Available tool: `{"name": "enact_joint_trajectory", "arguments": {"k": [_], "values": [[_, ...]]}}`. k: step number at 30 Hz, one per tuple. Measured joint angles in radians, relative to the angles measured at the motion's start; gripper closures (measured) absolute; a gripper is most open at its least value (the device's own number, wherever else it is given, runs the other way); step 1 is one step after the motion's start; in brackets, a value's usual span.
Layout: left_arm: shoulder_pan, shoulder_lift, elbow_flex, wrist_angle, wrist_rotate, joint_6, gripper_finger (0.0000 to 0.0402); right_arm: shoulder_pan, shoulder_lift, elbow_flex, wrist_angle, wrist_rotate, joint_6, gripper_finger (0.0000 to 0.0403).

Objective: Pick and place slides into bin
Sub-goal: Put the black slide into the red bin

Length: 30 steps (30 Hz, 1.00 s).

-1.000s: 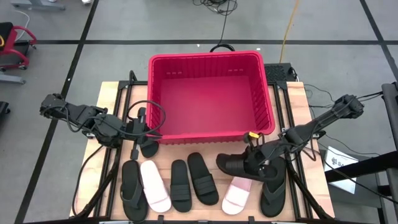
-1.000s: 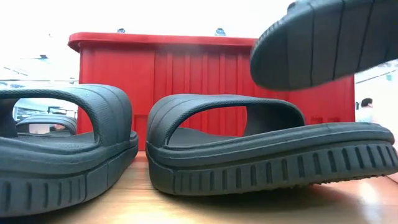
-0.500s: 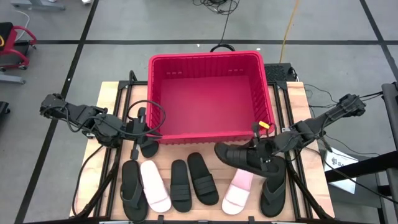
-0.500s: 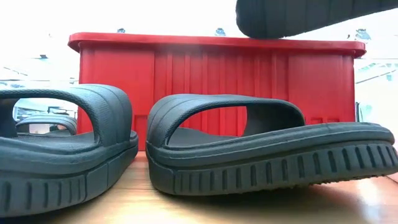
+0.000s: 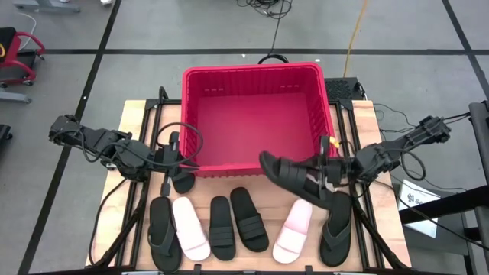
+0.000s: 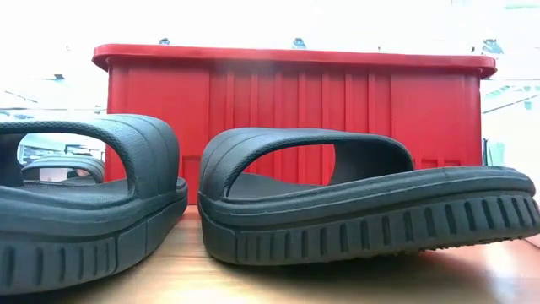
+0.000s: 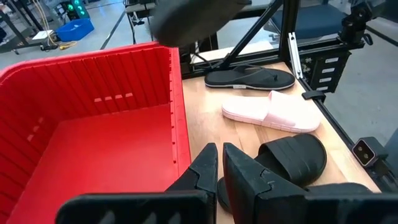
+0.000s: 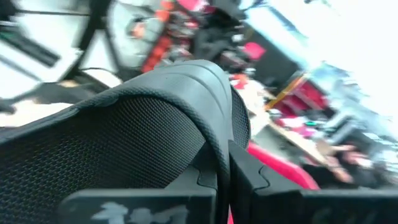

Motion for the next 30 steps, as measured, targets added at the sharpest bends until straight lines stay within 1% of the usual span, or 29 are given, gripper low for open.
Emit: {"name": "enact_joint_trajectory", "arguments": {"k": [6,9,13,18,22,30], "values": [[0.0,0.0,0.0,0.006,-0.001,0.024,0.0376,-0.069,0.001,0.0,0.11,0.114,-0.12,0.0402],[0.0,0.0,0.0,0.005,-0.001,0.059,0.0376,-0.126,0.001,0.0,0.202,0.111,-0.174,0.0402],[0.0,0.0,0.0,0.005,-0.022,0.061,0.0376,-0.218,0.0,0.0,0.286,0.108,-0.185,0.0402],[0.003,0.0,0.0,0.005,-0.035,0.062,0.0376,-0.328,0.017,0.017,0.283,0.107,-0.168,0.0402],[0.019,0.0,0.0,0.005,-0.036,0.064,0.0376,-0.397,0.069,0.063,0.265,0.105,-0.145,0.0402],[0.064,0.0,0.0,0.005,-0.036,0.063,0.0376,-0.5,0.219,0.196,0.086,0.102,-0.07,0.0402]]}}
